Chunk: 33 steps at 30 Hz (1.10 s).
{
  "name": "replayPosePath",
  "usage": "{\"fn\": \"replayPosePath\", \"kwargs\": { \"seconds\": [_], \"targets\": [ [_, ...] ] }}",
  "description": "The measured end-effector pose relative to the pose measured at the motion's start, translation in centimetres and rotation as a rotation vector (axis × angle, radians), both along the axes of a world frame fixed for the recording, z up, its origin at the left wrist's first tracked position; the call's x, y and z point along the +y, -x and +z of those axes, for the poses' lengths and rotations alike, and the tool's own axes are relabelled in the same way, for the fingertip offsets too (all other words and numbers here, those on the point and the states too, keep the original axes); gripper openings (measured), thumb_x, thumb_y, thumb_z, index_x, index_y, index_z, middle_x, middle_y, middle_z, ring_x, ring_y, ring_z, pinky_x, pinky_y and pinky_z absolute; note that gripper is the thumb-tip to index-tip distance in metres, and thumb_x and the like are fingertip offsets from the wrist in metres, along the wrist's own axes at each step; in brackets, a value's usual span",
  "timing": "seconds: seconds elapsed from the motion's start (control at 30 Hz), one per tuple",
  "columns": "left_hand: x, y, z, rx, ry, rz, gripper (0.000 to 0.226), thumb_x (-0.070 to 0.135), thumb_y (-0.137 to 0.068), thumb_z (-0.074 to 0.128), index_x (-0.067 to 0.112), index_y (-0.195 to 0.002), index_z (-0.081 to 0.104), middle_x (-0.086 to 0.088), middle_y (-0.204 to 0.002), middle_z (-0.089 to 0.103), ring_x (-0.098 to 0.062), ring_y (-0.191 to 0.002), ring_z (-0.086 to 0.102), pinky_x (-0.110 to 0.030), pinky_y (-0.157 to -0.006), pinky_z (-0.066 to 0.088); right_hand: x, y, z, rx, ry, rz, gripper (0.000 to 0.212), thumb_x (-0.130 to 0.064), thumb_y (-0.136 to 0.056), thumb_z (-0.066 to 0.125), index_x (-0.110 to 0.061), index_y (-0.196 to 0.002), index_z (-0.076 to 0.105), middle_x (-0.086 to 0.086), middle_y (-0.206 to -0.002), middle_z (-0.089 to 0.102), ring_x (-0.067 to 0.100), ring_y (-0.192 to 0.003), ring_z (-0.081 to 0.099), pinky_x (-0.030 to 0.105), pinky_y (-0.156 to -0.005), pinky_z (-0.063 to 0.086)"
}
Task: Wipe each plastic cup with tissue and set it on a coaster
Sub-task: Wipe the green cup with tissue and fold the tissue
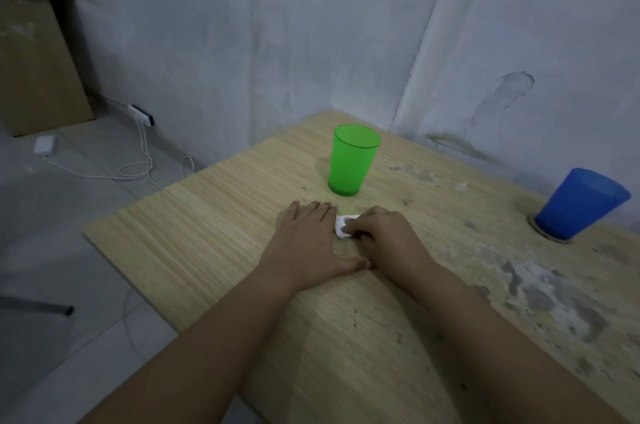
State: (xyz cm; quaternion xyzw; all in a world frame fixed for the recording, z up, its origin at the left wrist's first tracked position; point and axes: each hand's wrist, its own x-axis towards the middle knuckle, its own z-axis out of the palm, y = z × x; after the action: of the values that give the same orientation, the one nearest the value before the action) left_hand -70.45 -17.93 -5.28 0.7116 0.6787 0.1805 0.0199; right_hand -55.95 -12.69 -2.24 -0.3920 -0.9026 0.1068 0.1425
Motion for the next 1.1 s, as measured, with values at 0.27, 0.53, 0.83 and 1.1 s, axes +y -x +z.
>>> {"fn": "replayPosePath", "kwargs": {
  "seconds": [0.27, 0.53, 0.83, 1.1],
  "targets": [
    [0.0, -0.1, 0.1, 0.022, 0.036, 0.013, 0.109, 0.085, -0.070, 0.041, 0.012, -0.149, 0.021, -0.002, -0.157, 0.024, -0.015, -0.145, 0.016, -0.038, -0.120, 0.001, 1.9, -1.3, 0.7, -0.072, -0.041, -0.076, 0.044, -0.024, -0.072, 0.043, -0.010, -0.100, 0.074, 0.024, -0.094, 0.066, 0.036, -0.088, 0.062, 0.036, -0.077, 0.043],
    [0.2, 0.0, 0.0, -0.042, -0.008, -0.014, 0.121, 0.089, -0.055, 0.029, 0.011, -0.147, 0.025, -0.002, -0.151, 0.034, -0.014, -0.141, 0.025, -0.038, -0.118, 0.004, -0.5, 1.1, 0.7, -0.035, -0.009, 0.036, 0.045, -0.030, -0.068, 0.040, -0.021, -0.095, 0.075, 0.017, -0.086, 0.067, 0.032, -0.080, 0.063, 0.031, -0.071, 0.044],
    [0.0, 0.0, 0.2, -0.045, 0.014, -0.008, 0.115, 0.086, -0.064, 0.046, 0.012, -0.148, 0.020, 0.000, -0.155, 0.028, -0.013, -0.143, 0.020, -0.037, -0.120, 0.002, 0.9, 0.0, 1.4, -0.142, -0.032, 0.110, 0.036, -0.025, -0.070, 0.048, -0.014, -0.092, 0.074, 0.015, -0.090, 0.070, 0.031, -0.085, 0.064, 0.040, -0.074, 0.051],
    [-0.1, -0.1, 0.4, -0.035, 0.039, 0.010, 0.116, 0.087, -0.064, 0.044, 0.013, -0.149, 0.017, -0.002, -0.156, 0.026, -0.014, -0.144, 0.017, -0.037, -0.120, 0.001, 1.4, -1.7, 1.0, -0.079, -0.064, -0.096, 0.036, -0.027, -0.081, 0.045, -0.010, -0.095, 0.074, 0.023, -0.090, 0.063, 0.037, -0.084, 0.060, 0.034, -0.071, 0.039]
  ]
}}
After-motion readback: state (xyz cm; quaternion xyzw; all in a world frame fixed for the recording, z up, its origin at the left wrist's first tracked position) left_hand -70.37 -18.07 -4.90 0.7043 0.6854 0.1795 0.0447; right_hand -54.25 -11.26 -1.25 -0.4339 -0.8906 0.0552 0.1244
